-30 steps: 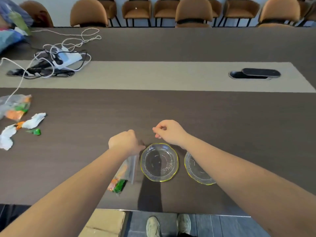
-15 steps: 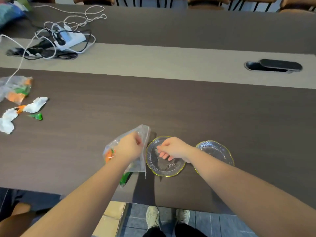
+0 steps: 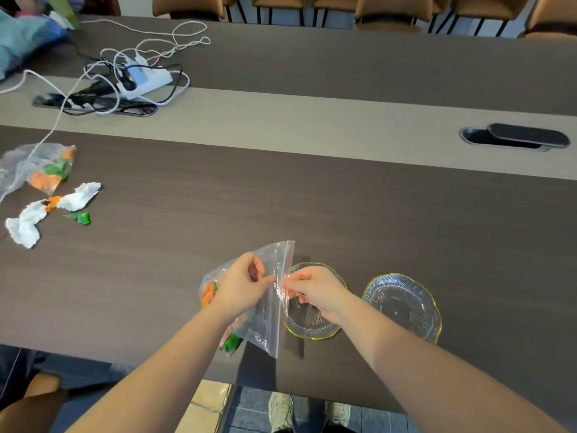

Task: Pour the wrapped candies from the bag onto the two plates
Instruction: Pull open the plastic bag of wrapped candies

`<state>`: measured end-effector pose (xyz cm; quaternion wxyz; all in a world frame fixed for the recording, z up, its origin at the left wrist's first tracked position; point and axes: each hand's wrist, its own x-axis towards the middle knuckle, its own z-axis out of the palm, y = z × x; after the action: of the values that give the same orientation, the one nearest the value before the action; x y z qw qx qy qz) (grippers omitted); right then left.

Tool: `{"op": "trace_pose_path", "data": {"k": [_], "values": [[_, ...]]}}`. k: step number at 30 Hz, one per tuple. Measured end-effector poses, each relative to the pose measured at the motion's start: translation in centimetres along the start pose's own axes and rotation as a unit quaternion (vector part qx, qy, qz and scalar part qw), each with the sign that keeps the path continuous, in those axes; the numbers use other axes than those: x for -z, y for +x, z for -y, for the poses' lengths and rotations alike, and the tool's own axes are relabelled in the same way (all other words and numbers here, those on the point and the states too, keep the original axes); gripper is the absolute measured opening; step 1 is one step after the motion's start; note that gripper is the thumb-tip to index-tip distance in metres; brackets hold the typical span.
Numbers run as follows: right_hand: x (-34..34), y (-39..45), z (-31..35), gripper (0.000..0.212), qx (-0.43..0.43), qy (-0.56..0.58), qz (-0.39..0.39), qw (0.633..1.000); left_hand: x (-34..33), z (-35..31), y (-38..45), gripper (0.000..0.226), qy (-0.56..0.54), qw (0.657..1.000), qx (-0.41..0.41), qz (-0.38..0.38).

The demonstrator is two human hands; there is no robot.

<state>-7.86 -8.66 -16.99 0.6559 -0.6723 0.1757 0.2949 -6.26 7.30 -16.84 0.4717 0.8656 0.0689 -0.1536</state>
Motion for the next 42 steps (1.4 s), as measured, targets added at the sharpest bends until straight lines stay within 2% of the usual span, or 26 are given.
{"op": "trace_pose_path", "data": {"k": [2, 5, 7, 10, 15, 21, 24, 26, 28, 30, 33, 37, 39, 42], "values": [[0.1, -0.2, 0.4, 0.019, 0.017, -0.020, -0.020, 0.999, -0.1, -0.7, -0.2, 0.022, -0.024, 1.000, -0.008, 0.014], [-0.1, -0.4, 1.0, 0.017, 0.036, -0.047, -0.028, 0.998, -0.3, -1.9, -0.5, 0.036, -0.059, 0.996, 0.022, 0.065], [-0.3, -0.4, 1.3, 0.011, 0.045, -0.063, -0.035, 0.996, -0.4, -2.4, -0.4, 0.033, -0.065, 0.994, 0.041, 0.073], [-0.4, -0.4, 1.4, 0.015, 0.050, -0.061, -0.040, 0.996, -0.3, -2.8, 0.0, 0.020, -0.086, 0.991, 0.061, 0.080], [-0.5, -0.5, 1.3, 0.019, 0.059, -0.003, -0.015, 0.998, 0.5, -3.2, 0.2, 0.031, -0.042, 0.995, 0.027, 0.087], [-0.1, -0.7, 1.7, 0.023, 0.038, 0.114, 0.042, 0.992, 1.6, -3.3, 0.3, 0.026, 0.005, 0.992, -0.021, 0.121], [-0.3, -0.5, 2.0, 0.025, 0.023, 0.140, 0.021, 0.990, 1.8, -3.2, 0.2, 0.029, 0.052, 0.994, -0.031, 0.096], [0.5, -0.2, 2.1, 0.026, 0.016, 0.168, -0.032, 0.985, 2.5, -2.9, 0.2, 0.030, 0.078, 0.994, -0.032, 0.073], [1.9, -0.1, 2.4, 0.025, 0.017, 0.121, -0.099, 0.988, 3.7, -2.7, 0.4, 0.027, 0.114, 0.992, -0.014, 0.049], [2.9, -0.2, 2.6, 0.021, 0.027, 0.013, -0.147, 0.989, 4.9, -2.8, 0.8, 0.026, 0.173, 0.985, -0.003, 0.015], [3.0, -0.2, 3.2, 0.013, 0.066, -0.099, -0.170, 0.978, 5.8, -4.0, 1.3, 0.018, 0.216, 0.976, 0.003, -0.041], [2.9, 0.0, 4.3, 0.011, 0.097, -0.278, -0.196, 0.935, 6.3, -5.8, 1.7, 0.015, 0.207, 0.974, 0.018, -0.089], [3.3, -0.1, 4.9, 0.010, 0.081, -0.307, -0.188, 0.930, 6.6, -6.2, 1.9, 0.013, 0.233, 0.968, 0.012, -0.095], [3.4, -0.2, 5.8, 0.007, 0.063, -0.285, -0.188, 0.938, 6.9, -6.2, 2.2, 0.023, 0.250, 0.960, 0.014, -0.126]]}}
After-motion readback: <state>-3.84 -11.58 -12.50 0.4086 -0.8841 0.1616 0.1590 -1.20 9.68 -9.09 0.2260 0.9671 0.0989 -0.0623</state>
